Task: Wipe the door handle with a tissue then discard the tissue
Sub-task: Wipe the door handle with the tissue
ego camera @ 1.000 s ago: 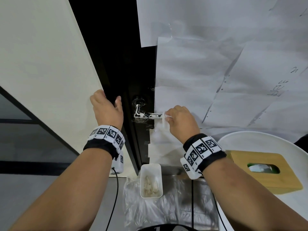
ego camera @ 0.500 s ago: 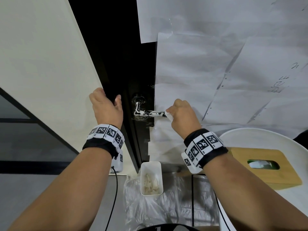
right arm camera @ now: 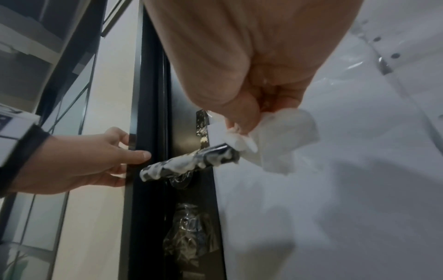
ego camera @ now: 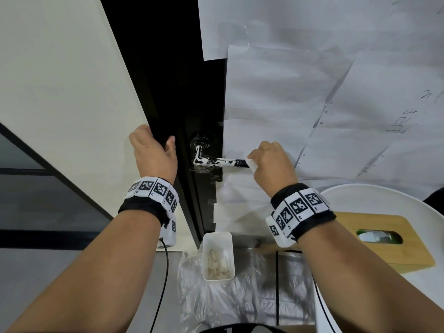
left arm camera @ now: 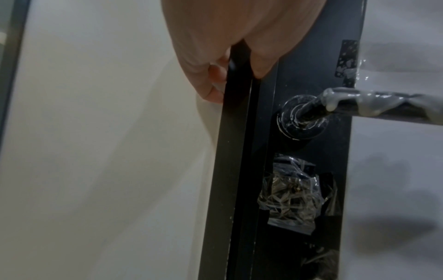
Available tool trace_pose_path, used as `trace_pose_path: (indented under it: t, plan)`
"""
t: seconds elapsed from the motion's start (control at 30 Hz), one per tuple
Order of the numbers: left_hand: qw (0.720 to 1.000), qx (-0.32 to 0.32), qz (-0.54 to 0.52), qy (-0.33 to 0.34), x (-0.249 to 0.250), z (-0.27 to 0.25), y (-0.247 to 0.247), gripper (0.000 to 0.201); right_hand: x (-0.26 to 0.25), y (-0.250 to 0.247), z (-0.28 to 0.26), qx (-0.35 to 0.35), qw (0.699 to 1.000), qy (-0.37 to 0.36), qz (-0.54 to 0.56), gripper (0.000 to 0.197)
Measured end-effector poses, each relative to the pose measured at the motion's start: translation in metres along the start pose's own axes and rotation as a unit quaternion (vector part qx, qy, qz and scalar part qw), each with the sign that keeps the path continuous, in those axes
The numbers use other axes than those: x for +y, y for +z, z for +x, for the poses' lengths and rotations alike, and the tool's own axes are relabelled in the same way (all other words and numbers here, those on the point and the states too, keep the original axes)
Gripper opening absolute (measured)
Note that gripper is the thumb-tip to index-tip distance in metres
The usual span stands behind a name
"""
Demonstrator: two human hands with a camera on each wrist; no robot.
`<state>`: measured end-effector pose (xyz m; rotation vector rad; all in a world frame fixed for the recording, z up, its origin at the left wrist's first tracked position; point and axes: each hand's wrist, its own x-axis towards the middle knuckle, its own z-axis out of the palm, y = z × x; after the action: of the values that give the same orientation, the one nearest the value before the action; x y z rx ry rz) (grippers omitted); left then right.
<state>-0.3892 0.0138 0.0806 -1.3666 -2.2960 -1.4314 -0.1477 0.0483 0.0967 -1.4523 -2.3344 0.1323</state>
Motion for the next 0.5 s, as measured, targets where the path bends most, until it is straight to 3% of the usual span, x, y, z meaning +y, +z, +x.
trace_pose_path:
  t: [0.1, 0.23, 0.37, 0.5]
  plan:
    - [1.000, 0.001, 0.004, -0.005, 0.002, 0.000, 0.000, 0.043, 0.002, -0.003, 0.005, 0.016, 1.000, 0.002, 0.009, 0.041]
    - [1.000, -0.003, 0.002, -0.014, 0.003, 0.000, -0.001, 0.044, -0.009, 0.007, 0.006, -0.044, 0.998, -0.040, 0.006, 0.051]
    - [1.000, -0.004, 0.004, -0.010, 0.004, 0.000, -0.002, 0.044, 0.004, 0.007, 0.001, -0.056, 0.998, 0.028, 0.025, 0.048]
    - [1.000, -0.003, 0.005, -0.013, 0.004, 0.000, -0.001, 0.045, 0.002, 0.008, -0.006, -0.068, 0.984, 0.088, 0.136, 0.031]
